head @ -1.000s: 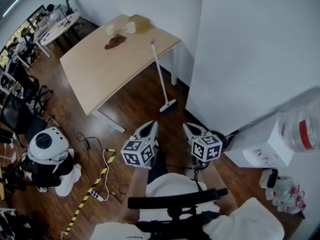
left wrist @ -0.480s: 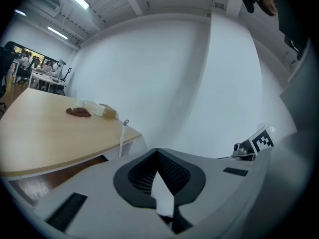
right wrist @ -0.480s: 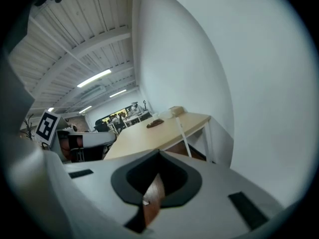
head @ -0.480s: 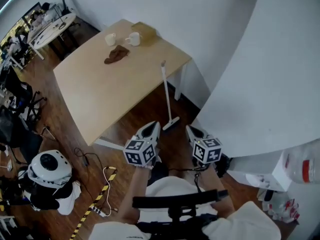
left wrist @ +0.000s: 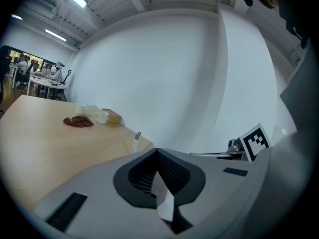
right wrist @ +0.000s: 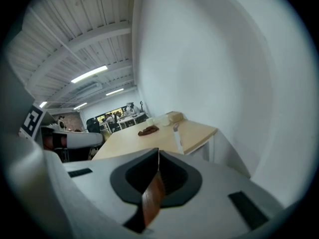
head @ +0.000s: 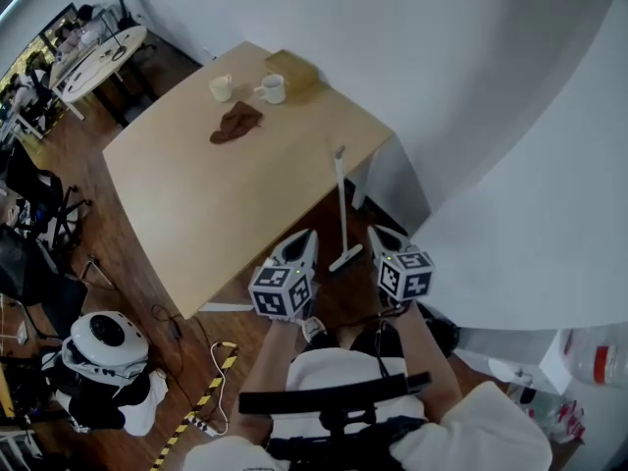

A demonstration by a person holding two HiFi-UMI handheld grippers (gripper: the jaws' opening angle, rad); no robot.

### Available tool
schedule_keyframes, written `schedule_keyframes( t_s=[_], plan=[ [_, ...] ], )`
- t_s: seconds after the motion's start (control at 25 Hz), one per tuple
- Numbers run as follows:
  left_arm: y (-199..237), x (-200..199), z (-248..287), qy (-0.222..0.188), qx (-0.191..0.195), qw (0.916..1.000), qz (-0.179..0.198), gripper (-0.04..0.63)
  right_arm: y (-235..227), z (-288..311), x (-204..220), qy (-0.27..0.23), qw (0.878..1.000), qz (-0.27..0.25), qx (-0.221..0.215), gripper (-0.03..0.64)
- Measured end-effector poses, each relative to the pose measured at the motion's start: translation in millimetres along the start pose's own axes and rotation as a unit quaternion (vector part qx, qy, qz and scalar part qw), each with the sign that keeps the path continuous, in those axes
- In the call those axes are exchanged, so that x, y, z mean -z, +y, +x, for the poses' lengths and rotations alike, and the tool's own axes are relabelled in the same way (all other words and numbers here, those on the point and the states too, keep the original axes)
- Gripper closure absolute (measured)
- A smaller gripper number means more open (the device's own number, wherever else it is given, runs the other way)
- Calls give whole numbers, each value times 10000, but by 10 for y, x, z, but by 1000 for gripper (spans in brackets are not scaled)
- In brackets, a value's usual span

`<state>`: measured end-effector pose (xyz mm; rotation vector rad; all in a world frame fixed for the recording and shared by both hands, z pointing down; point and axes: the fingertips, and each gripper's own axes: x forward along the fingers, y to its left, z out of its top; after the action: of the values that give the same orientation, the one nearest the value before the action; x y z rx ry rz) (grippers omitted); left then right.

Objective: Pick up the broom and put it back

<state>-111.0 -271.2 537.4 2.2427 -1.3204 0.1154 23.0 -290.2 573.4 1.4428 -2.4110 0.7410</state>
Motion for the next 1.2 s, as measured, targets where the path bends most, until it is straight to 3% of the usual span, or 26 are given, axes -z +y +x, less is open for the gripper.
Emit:
schedule_keyframes(
  t_s=[0.28,0.44,0.68,1.04,1.12,1.2],
  plan=[
    [179,-135,389,-168,-323,9991,-233,606,-287,798,-352,113,9993,-303,-210,504],
    [386,-127,614,-189,-590,9975,-333,606,-425,1353,-398,310,9980,-342,-438,382],
    [613,-32,787,-74,-921,9943,-541,606,-599,2035,-463,504,9955,-608,-519,379],
    [845,93,597,-193,-1435,9854,-896,606,-730,2694,-257,1020,9893,-933,-473,380],
    [879,163,539,-179,-1524,9833,-981,606,-728,2767,-230,1038,9882,-1011,-494,396],
    [904,240,489,-153,-1584,9817,-1045,606,-717,2791,-209,1038,9873,-1104,-480,475]
  ],
)
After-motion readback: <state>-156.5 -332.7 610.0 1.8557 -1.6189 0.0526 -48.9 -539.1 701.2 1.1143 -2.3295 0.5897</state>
